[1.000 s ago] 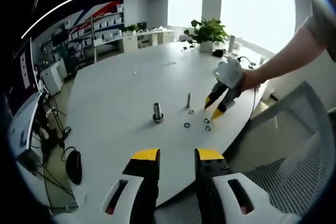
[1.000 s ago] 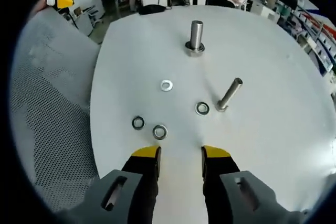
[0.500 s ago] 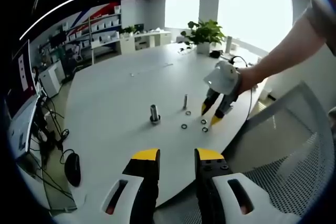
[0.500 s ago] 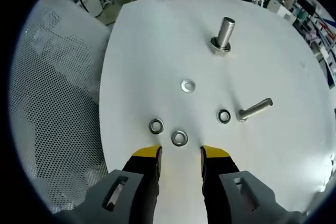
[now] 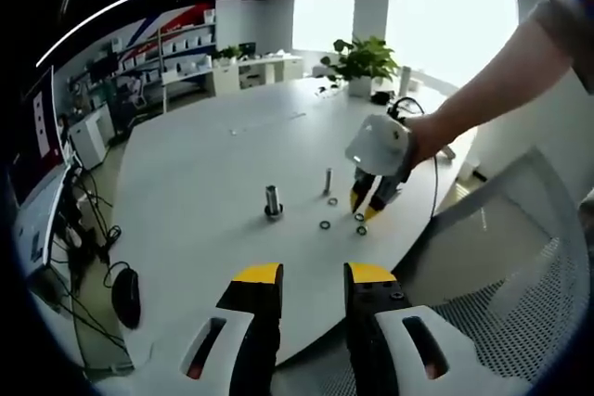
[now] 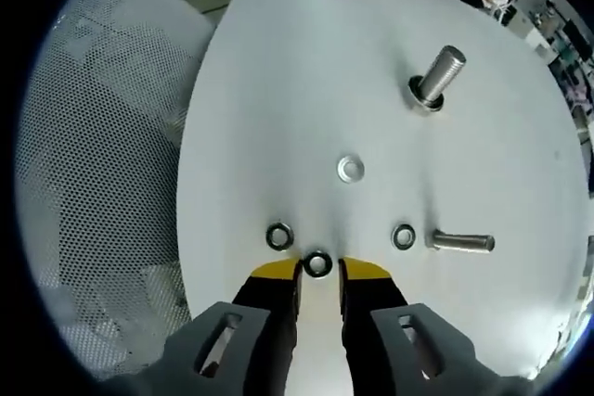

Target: Place the washer onto the threaded stud by aligning its center hole with the stud, sliding it down to the base, and recovering from edge contact or off-axis alignment until the washer reaches the visible bottom stop.

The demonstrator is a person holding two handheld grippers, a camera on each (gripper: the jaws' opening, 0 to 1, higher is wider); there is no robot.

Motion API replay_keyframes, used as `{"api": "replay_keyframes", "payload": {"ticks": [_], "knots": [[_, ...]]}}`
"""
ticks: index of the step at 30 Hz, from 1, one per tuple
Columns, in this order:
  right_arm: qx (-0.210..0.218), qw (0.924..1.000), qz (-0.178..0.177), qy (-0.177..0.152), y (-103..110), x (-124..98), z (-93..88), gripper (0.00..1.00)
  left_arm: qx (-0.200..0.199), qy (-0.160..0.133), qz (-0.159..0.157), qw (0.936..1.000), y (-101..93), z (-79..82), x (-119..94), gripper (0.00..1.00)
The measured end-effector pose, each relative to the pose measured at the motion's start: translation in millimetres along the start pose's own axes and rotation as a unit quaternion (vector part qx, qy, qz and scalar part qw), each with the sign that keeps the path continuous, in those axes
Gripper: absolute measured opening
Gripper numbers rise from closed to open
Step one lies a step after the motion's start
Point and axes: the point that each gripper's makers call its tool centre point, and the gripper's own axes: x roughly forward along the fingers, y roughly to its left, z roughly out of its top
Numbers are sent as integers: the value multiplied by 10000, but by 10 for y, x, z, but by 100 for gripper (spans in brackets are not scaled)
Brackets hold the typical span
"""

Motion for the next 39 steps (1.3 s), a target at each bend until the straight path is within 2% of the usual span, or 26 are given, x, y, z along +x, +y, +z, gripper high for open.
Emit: {"api": "replay_keyframes", "payload": {"ticks": [5,9,15,23,26,32,39], "knots": [[-269,9993,-30,257,25,-1,-2,18,28,3,-35,10000,-16,3,10,24],[-331,9990,-30,295,20,2,-10,16,20,-15,-23,10000,-11,10,8,24],[-260,9990,45,374,-1,4,-15,16,3,-44,-25,10000,-7,20,4,24],[-198,9972,-30,720,0,18,-14,16,45,-30,0,10000,-3,18,1,23],[-105,9980,-64,627,4,6,-29,15,36,-33,17,10000,5,19,-2,23],[19,9996,-204,216,3,-10,-26,14,47,-41,28,10000,8,23,-5,23],[176,9995,-202,162,-8,-8,-13,13,27,-56,58,10000,24,24,-11,23]]}}
